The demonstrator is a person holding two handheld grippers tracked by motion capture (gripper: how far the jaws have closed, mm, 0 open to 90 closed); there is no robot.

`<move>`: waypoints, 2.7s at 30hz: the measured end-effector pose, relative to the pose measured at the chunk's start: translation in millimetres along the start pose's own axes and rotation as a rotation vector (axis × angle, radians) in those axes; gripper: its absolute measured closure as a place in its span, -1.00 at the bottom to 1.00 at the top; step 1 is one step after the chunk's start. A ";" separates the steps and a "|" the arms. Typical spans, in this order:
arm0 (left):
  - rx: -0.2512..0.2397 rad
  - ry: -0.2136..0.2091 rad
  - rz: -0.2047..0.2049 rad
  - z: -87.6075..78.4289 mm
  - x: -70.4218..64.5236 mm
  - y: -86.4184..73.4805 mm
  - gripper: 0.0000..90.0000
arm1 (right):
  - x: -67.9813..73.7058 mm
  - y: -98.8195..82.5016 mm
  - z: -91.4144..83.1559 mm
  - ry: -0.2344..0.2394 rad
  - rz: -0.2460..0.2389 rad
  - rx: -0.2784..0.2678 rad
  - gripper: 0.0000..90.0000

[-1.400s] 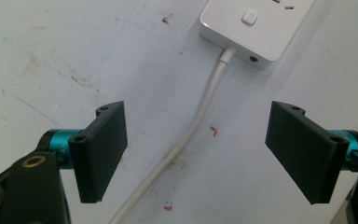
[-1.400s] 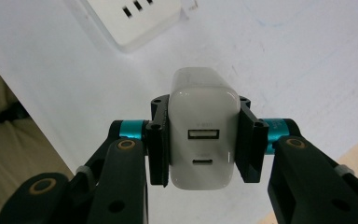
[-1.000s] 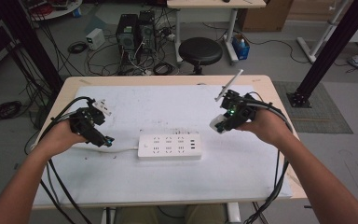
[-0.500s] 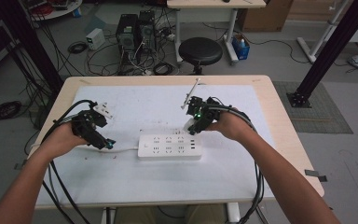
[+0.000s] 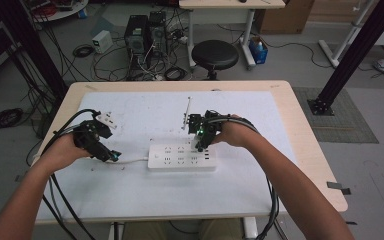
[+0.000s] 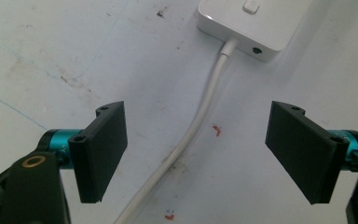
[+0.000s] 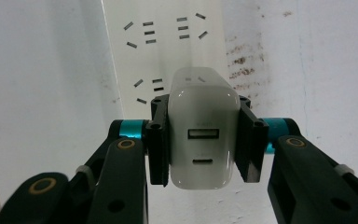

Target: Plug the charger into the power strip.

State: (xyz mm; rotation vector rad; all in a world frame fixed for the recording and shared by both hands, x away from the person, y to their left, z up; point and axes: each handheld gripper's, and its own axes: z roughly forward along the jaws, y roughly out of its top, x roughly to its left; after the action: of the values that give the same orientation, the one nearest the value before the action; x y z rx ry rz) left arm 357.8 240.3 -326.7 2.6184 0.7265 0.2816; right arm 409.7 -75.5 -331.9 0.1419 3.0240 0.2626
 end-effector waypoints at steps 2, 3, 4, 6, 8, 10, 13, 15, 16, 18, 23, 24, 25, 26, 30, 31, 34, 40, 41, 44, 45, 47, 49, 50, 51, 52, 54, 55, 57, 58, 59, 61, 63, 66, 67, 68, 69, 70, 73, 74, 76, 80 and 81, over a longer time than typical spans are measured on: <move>0.002 0.001 0.001 0.8 0.3 0.2 -0.54 | -0.1 3.8 1.6 0.002 -0.018 0.007 0.38; 0.003 0.001 0.003 1.0 0.2 0.4 -0.54 | 0.0 5.9 2.3 0.004 -0.020 0.013 0.38; 0.000 0.000 -0.001 1.4 -0.1 0.4 -0.54 | -1.3 7.8 3.3 0.003 -0.033 0.016 0.38; -0.002 0.001 -0.003 1.4 -0.4 0.1 -0.54 | -3.1 11.0 5.7 -0.002 -0.044 0.038 0.38; 0.000 0.003 -0.007 0.8 -0.2 -0.9 -0.54 | -5.3 12.9 9.4 -0.001 -0.049 0.051 0.38; 0.000 0.006 -0.009 0.5 0.6 -2.4 -0.54 | -5.9 14.3 13.3 0.007 -0.064 0.057 0.38; 0.007 0.005 -0.009 1.1 2.5 -4.9 -0.54 | -3.6 17.0 15.4 0.006 -0.088 0.061 0.38; 0.002 0.006 -0.015 2.3 2.8 -6.0 -0.54 | -3.1 18.0 15.9 0.002 -0.099 0.063 0.38; 0.008 0.007 -0.010 2.4 3.4 -6.2 -0.54 | -2.5 18.3 16.3 0.006 -0.109 0.065 0.38; 0.009 0.006 -0.010 3.4 3.5 -6.4 -0.54 | -0.1 19.1 19.5 0.007 -0.137 0.080 0.38; 0.008 0.001 -0.011 4.6 3.0 -6.0 -0.54 | -2.0 21.1 19.8 0.011 -0.141 0.092 0.38; 0.007 0.002 -0.012 4.8 2.8 -6.0 -0.54 | -3.7 21.5 19.8 0.024 -0.127 0.101 0.38; 0.011 0.002 -0.006 4.6 3.1 -5.9 -0.54 | -4.9 22.0 19.8 0.025 -0.121 0.105 0.38; 0.009 0.003 -0.007 4.7 2.8 -6.1 -0.54 | -4.7 22.2 20.1 0.025 -0.122 0.102 0.38; 0.013 0.005 -0.007 4.8 2.9 -6.9 -0.54 | -2.1 24.7 21.0 0.013 -0.128 0.101 0.38; 0.010 0.006 -0.011 5.3 2.5 -7.0 -0.54 | -1.7 25.3 21.5 0.010 -0.133 0.099 0.38; 0.006 0.004 -0.011 5.7 1.5 -6.9 -0.54 | -0.2 26.7 21.9 0.004 -0.131 0.109 0.38; 0.001 0.006 -0.008 5.9 0.4 -7.8 -0.54 | -1.7 27.5 22.2 0.018 -0.115 0.117 0.39; -0.002 0.006 -0.012 6.5 0.2 -8.2 -0.54 | -1.6 27.6 22.6 0.015 -0.124 0.111 0.38; -0.004 0.005 -0.011 7.1 0.1 -8.6 -0.54 | -1.3 27.4 22.8 0.015 -0.120 0.110 0.38; 0.002 0.005 -0.007 6.9 0.2 -8.7 -0.54 | -1.3 27.5 23.0 0.013 -0.127 0.108 0.38; -0.002 0.003 -0.010 7.7 -0.3 -8.9 -0.54 | 0.0 26.8 22.8 0.007 -0.123 0.106 0.38; 0.001 0.002 -0.006 8.0 -0.4 -8.9 -0.54 | 0.7 26.7 23.0 0.000 -0.127 0.104 0.38; -0.005 -0.002 -0.012 8.5 -1.1 -9.1 -0.54 | 1.9 26.9 22.8 -0.002 -0.121 0.110 0.38; -0.009 -0.003 -0.017 8.8 -1.7 -9.1 -0.54 | 2.6 27.4 23.1 -0.009 -0.133 0.109 0.38; -0.006 -0.003 -0.015 8.5 -1.6 -9.2 -0.54 | 3.4 27.6 23.2 -0.011 -0.132 0.113 0.38; -0.003 -0.002 -0.010 8.1 -0.7 -9.3 -0.54 | 3.8 28.0 23.3 -0.016 -0.136 0.115 0.38; -0.009 -0.002 -0.018 8.6 -0.9 -9.5 -0.54 | 3.9 28.0 23.7 -0.017 -0.145 0.111 0.38; -0.005 -0.003 -0.015 9.2 -0.5 -9.4 -0.54 | 7.0 28.5 28.3 -0.032 -0.160 0.145 0.38; -0.003 -0.006 -0.008 9.2 -0.3 -9.4 -0.54 | 10.0 29.2 32.0 -0.045 -0.153 0.154 0.38; -0.006 -0.006 -0.013 9.7 -0.6 -9.8 -0.54 | 9.1 28.9 32.1 -0.043 -0.143 0.147 0.38; -0.001 -0.007 -0.014 11.0 0.4 -10.7 -0.54 | 4.2 25.4 31.9 -0.015 -0.113 0.123 0.38; -0.003 -0.009 -0.024 12.3 1.3 -11.6 -0.54 | 3.6 26.9 32.5 -0.015 -0.124 0.130 0.38; -0.003 -0.013 -0.022 13.9 1.8 -12.4 -0.54 | 1.3 27.8 32.6 0.000 -0.116 0.138 0.38; -0.002 -0.013 -0.024 14.5 1.6 -12.7 -0.54 | 0.1 28.1 32.6 0.010 -0.108 0.143 0.38; 0.000 -0.012 -0.024 15.2 1.5 -13.0 -0.54 | -1.2 28.9 32.9 0.012 -0.118 0.147 0.38; 0.007 -0.007 -0.024 15.4 1.6 -13.4 -0.54 | -2.1 30.2 33.1 0.019 -0.105 0.157 0.38; 0.009 -0.008 -0.021 15.3 2.2 -13.9 -0.54 | -3.4 31.4 33.1 0.032 -0.089 0.173 0.38; -0.003 -0.008 -0.030 14.7 2.6 -16.0 -0.54 | -0.4 32.9 33.7 0.009 -0.134 0.181 0.38; -0.001 -0.008 -0.029 14.5 3.2 -16.5 -0.54 | 0.6 32.5 33.5 0.001 -0.121 0.182 0.38; -0.008 -0.009 -0.033 14.9 3.8 -17.4 -0.54 | 4.3 32.8 33.8 -0.022 -0.106 0.177 0.38; -0.013 -0.011 -0.035 16.3 2.7 -17.3 -0.54 | 5.6 30.5 33.5 -0.027 -0.098 0.167 0.39; -0.008 -0.012 -0.023 16.4 2.4 -17.2 -0.54 | 1.9 31.1 34.1 -0.003 -0.085 0.166 0.39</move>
State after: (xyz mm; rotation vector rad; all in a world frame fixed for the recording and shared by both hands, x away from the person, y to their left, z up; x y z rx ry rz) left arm 357.0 249.6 -348.6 2.6002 0.7499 0.2605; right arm 414.2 -39.1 -360.1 0.0256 3.0367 0.0038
